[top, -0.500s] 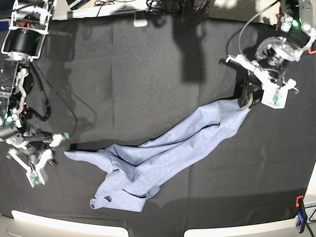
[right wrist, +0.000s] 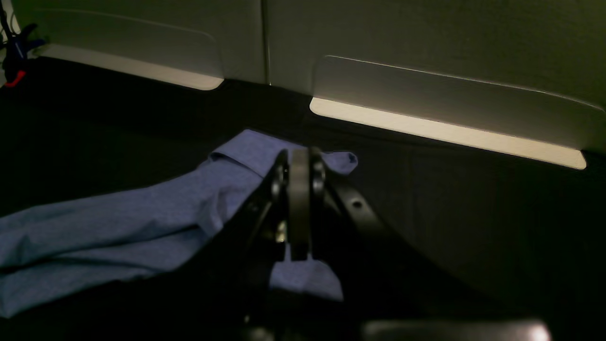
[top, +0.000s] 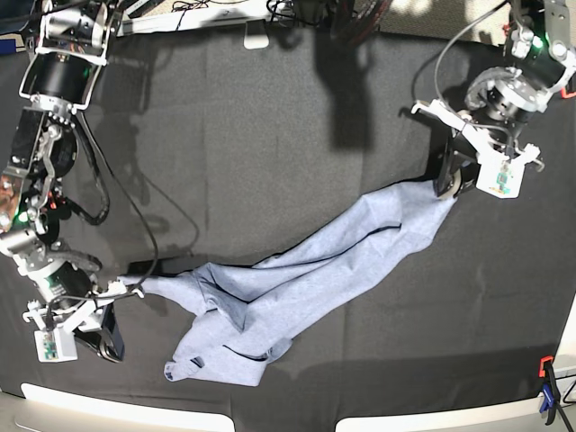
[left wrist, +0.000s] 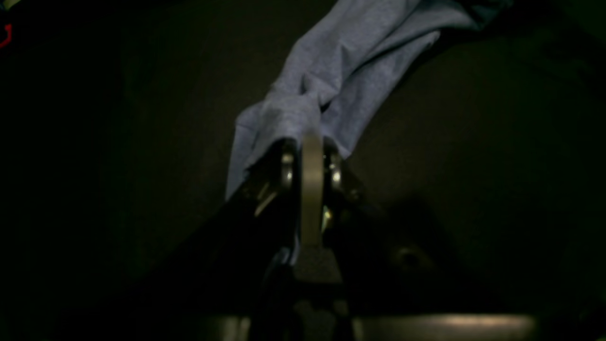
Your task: Layout the t-shirt on the table in an organized manner, then fold the t-shirt properly
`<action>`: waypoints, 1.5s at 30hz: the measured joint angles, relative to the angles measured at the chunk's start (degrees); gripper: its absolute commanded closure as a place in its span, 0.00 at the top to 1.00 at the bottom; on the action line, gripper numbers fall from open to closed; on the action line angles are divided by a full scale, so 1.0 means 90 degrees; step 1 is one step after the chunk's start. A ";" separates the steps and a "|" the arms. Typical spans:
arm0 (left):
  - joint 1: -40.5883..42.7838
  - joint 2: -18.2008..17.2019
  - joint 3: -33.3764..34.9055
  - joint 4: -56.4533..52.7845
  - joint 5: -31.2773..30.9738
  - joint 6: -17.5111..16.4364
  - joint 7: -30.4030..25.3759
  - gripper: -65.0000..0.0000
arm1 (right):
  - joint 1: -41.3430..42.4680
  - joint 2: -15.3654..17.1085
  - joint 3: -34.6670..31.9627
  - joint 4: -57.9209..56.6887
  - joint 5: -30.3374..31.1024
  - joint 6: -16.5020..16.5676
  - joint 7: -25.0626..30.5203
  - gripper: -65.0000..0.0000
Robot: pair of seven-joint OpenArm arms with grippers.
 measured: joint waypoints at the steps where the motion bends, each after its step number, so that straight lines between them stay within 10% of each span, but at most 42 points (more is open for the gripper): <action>1: 0.0000 0.0000 0.0000 0.0000 0.0000 0.0000 0.0002 0.00 | 0.0000 0.0000 0.0000 0.0000 0.0000 0.0002 -0.0090 0.00; 24: 0.0828 -0.0002 -0.0005 0.0000 0.0882 0.0187 0.0189 0.00 | -0.2528 0.0012 0.1234 0.2603 0.0551 0.0024 -0.1258 0.00; 28: 0.0826 -0.0056 -0.0005 0.0000 0.0903 0.0192 0.0491 0.48 | -0.2596 0.0012 0.1467 0.2732 0.0697 0.0027 -0.1348 0.00; 30: 0.0826 -0.0053 -0.0005 0.0000 0.0899 0.0192 0.0500 0.56 | -0.2647 0.0012 0.1467 0.2752 0.0699 0.0027 -0.1377 0.00; 33: 0.0828 -0.0053 -0.0005 0.0000 0.0901 0.0189 0.0486 0.51 | -0.2662 0.0012 0.1464 0.2752 0.0811 0.0027 -0.1581 0.00; 38: 0.1154 -0.0053 -0.0005 0.0000 0.1379 0.0187 0.0321 0.00 | -0.3060 0.0010 0.1462 0.2832 0.0826 0.0032 -0.1591 0.00; 45: 0.1656 -0.0056 -0.0005 0.0002 0.1411 0.0187 0.0508 0.00 | -0.3949 0.0005 0.1467 0.3599 0.0833 0.0024 -0.1826 0.00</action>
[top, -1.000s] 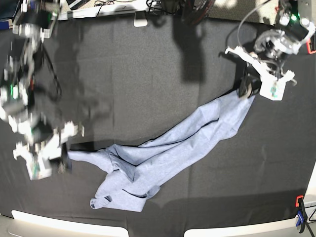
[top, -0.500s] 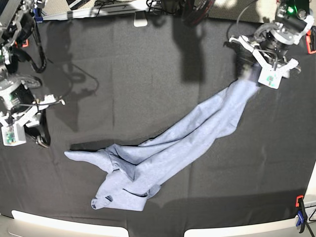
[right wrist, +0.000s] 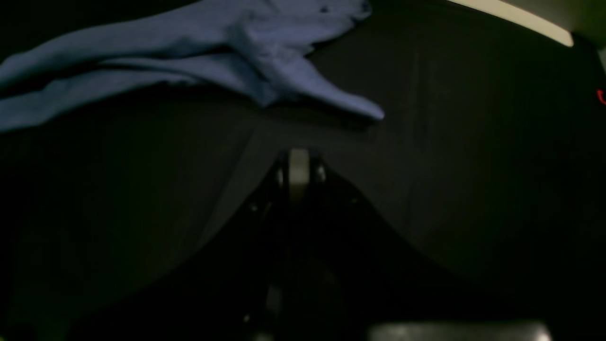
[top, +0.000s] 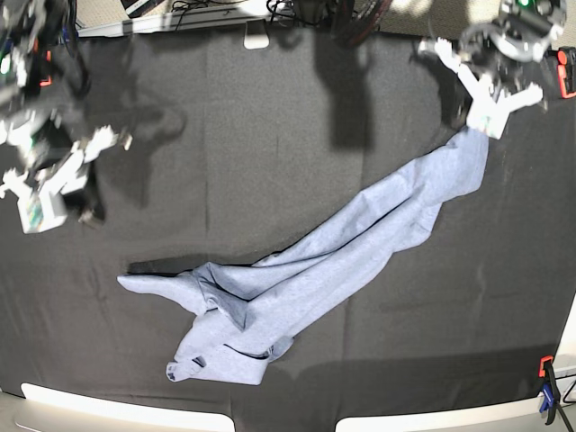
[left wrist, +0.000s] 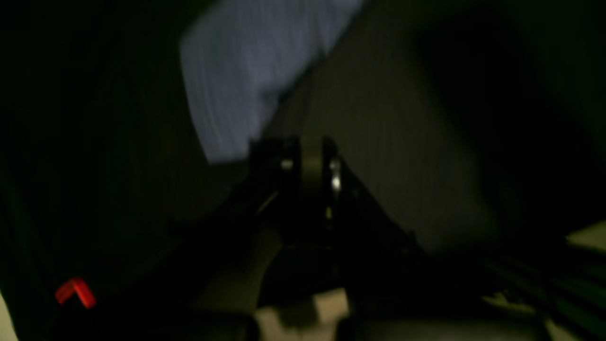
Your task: Layout the t-shirt on the table in an organized manner, then fold the t-shirt properly
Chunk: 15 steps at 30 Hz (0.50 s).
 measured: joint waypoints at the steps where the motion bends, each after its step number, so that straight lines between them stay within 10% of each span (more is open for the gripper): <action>1: 0.0095 0.0000 0.0000 0.0000 -0.0002 0.0002 0.0027 0.00 | -0.0177 -0.0036 0.0015 0.0090 -0.0002 0.0002 -0.0034 0.00; 15: 0.1851 0.0002 -0.0624 0.0005 -0.0058 0.0406 -0.0032 0.00 | -0.2052 -0.1093 0.0867 0.0410 0.0697 0.0199 -0.0476 0.00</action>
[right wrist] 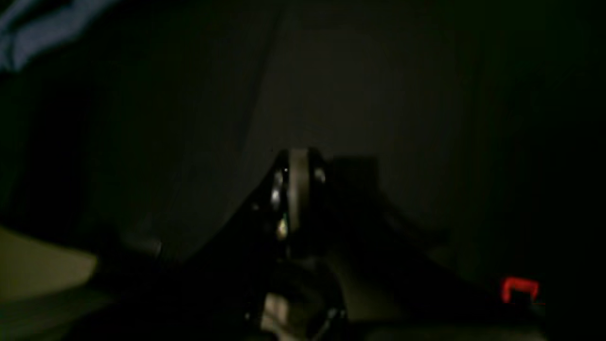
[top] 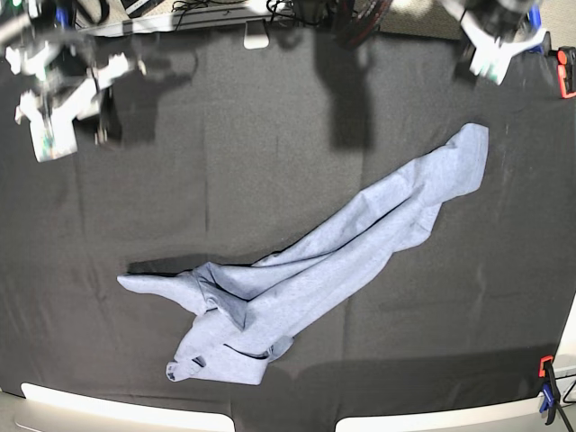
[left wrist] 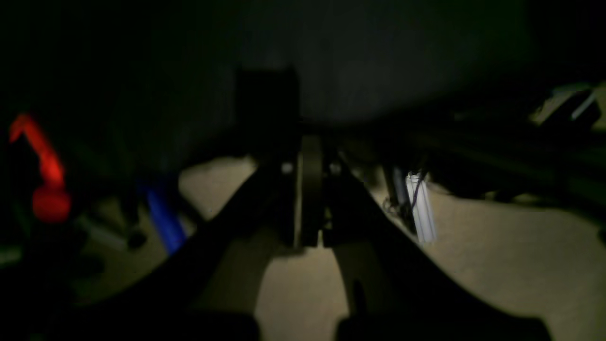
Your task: Layout the t-shirt on the table in an organized manner, then fold the t-shirt properly
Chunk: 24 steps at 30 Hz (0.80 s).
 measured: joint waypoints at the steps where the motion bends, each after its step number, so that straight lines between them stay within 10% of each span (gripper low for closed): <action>1: 0.0126 -0.0002 -0.0095 0.0000 -0.0017 0.0024 -0.0049 0.00 | -0.0104 -0.0066 0.0002 0.0002 0.0017 0.0092 0.0005 0.00; 14: 0.0971 -0.0007 -0.0495 -0.1258 -0.1027 -0.0100 -0.0551 0.00 | -0.1853 -0.0449 0.0005 0.0002 0.0078 0.0262 -0.0563 0.00; 24: -0.0386 0.0005 -0.0495 -0.4274 -0.2144 -0.1688 -0.0850 0.00 | -0.2319 -0.0374 -0.0226 -0.1824 -0.0454 0.0510 -0.0534 0.00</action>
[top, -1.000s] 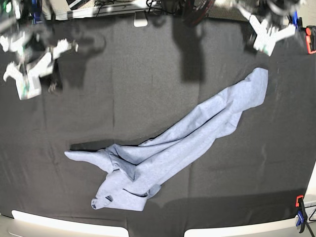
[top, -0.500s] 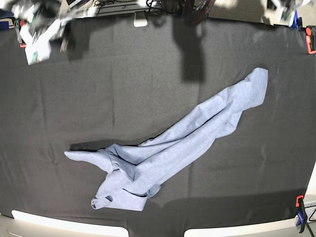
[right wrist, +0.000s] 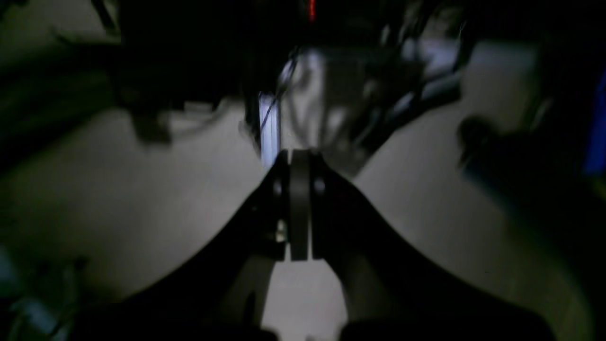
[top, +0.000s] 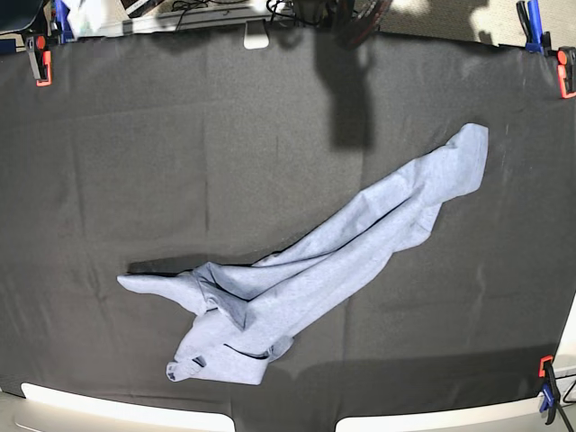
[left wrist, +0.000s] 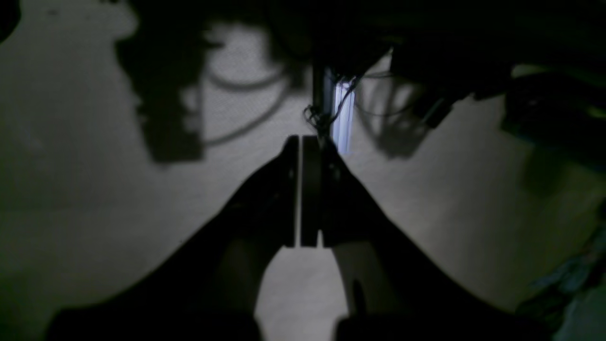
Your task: Layout the t-shirt on the table in an organized manner, then fold the t-shirt properly
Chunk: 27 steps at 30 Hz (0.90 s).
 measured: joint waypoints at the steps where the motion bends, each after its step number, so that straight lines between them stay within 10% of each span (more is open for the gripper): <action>1: -0.0182 -0.0005 0.0000 -0.0284 -0.0070 -0.0112 -0.0007 0.00 | 0.0032 0.0063 -0.0124 -0.0342 -0.0051 0.0017 0.0017 0.00; 14: -0.2271 -0.0177 0.0367 -0.4262 0.0036 -0.1365 -0.1734 0.00 | 0.1974 0.0697 -0.2555 -0.5076 -0.2302 -0.0272 0.1197 0.00; 23: -0.3371 -0.0024 0.1678 -0.5778 0.0707 -0.1132 -0.2761 0.04 | 0.4010 0.0641 -0.3910 -0.8454 -0.3971 -0.0321 0.3415 0.00; 27: -0.3689 0.0236 0.1681 -0.5986 0.0656 -0.0398 -0.2800 0.18 | 0.4687 0.0644 -0.4165 -0.9437 -0.4947 -0.0350 0.4629 0.33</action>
